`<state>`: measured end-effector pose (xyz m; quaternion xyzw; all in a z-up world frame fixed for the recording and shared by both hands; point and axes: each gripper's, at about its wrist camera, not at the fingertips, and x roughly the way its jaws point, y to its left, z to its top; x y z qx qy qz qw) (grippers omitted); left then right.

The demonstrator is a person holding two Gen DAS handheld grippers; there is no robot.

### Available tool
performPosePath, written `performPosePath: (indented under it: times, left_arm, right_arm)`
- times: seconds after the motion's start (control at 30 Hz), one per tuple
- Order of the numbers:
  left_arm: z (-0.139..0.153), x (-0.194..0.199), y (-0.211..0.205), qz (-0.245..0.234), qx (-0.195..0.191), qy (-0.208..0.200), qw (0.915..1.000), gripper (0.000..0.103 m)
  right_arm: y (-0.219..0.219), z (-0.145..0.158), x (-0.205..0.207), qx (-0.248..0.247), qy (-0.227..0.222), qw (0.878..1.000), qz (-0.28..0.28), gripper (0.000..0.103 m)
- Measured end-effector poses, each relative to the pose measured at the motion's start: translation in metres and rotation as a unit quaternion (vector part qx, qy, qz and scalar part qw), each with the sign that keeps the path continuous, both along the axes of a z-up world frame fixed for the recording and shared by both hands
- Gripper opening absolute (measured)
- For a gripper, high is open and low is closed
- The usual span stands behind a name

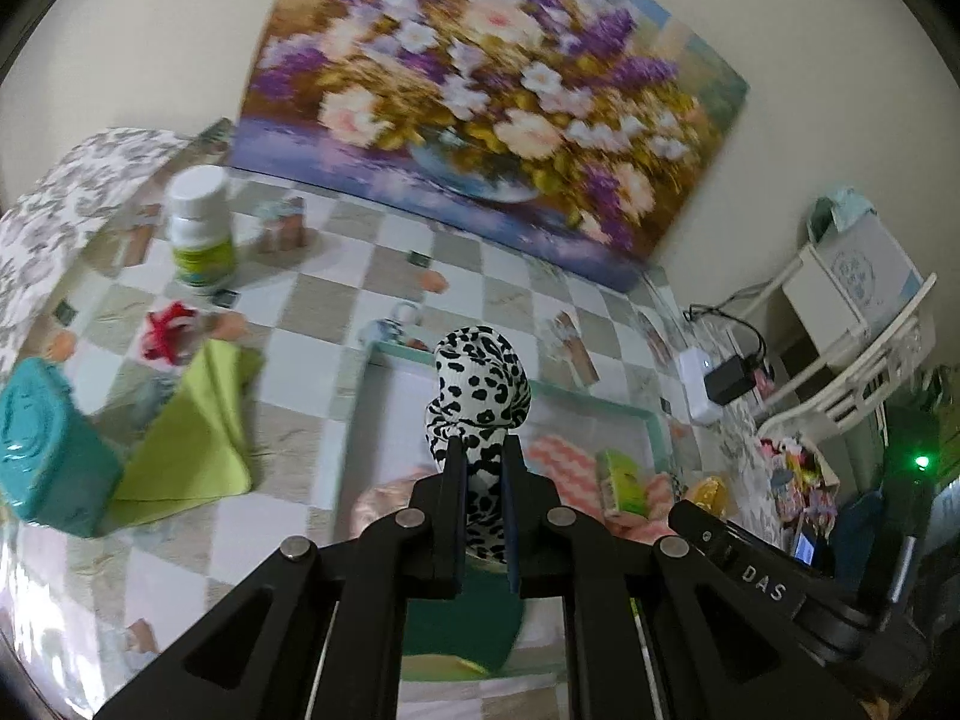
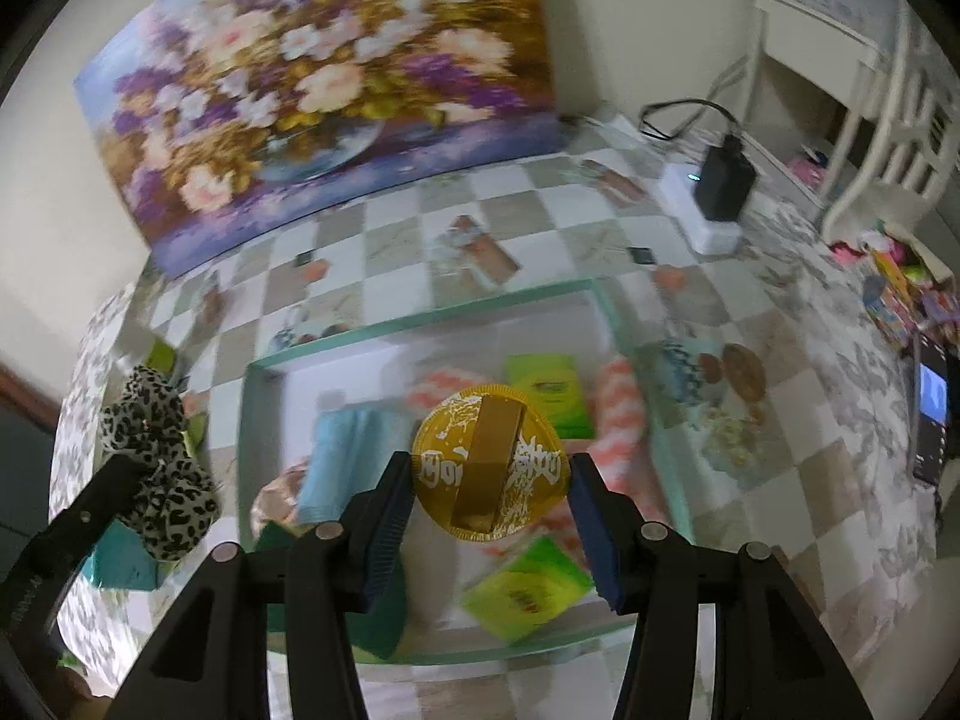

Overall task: Organize soft objects
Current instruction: 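Lift the scrunchie and yellow package and carry both over the tray, then open both grippers to drop the scrunchie and yellow package into the tray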

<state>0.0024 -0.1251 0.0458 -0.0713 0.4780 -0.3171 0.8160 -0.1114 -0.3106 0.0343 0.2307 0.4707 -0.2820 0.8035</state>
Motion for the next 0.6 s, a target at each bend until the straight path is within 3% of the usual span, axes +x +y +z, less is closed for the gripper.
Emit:
performPosePath:
  times: [0.2,0.4,0.6]
  left_arm:
    - [-0.01,0.0,-0.033,-0.025,0.019,0.006,0.9995,0.01]
    - [-0.036,0.005,-0.055,-0.043,0.026,0.043,0.9978,0.01]
    - [-0.065,0.009,-0.055,-0.038,0.067,0.072,0.9944,0.01]
  right_arm:
    - [-0.016,-0.003,-0.007,0.007,0.0,1.0,-0.016,0.055]
    - [-0.016,-0.017,0.002,0.017,0.013,1.0,0.0,0.056]
    - [-0.006,-0.051,0.019,0.029,0.074,0.996,0.028,0.056]
